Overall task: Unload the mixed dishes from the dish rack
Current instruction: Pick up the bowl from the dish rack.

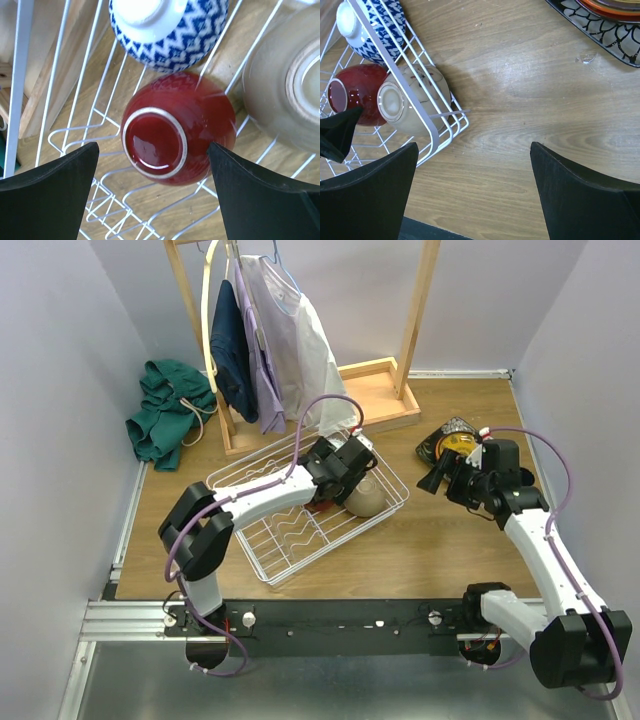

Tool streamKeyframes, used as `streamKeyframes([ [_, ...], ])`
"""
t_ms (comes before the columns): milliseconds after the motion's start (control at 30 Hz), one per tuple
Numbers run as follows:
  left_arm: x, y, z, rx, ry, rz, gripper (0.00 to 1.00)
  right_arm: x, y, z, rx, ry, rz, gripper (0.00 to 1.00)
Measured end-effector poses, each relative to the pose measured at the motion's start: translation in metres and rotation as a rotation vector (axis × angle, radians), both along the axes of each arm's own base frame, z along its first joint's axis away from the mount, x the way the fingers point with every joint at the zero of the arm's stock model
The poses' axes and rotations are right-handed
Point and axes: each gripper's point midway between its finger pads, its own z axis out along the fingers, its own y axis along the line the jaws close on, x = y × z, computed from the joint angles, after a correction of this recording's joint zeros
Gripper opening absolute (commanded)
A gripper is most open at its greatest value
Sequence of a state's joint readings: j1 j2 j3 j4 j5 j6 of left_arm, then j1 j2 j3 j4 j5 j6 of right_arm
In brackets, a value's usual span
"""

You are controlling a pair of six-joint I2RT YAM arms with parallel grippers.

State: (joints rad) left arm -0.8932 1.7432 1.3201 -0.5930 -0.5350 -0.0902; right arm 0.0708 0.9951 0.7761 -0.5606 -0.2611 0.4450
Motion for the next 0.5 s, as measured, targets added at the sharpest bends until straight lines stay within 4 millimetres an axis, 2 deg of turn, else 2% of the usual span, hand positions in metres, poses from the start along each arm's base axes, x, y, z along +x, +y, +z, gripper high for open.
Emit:
streamKeyframes([
  [300,0.025,-0.003,0.005,-0.015,-0.06,0.115,0.99,0.003,0.003,-0.007,-0.012,-0.005,0.054,1.0],
  [500,0.024,0.004,0.012,-0.009,-0.054,0.151,0.99,-0.002,0.005,0.0,-0.009,-0.044,0.077,1.0],
])
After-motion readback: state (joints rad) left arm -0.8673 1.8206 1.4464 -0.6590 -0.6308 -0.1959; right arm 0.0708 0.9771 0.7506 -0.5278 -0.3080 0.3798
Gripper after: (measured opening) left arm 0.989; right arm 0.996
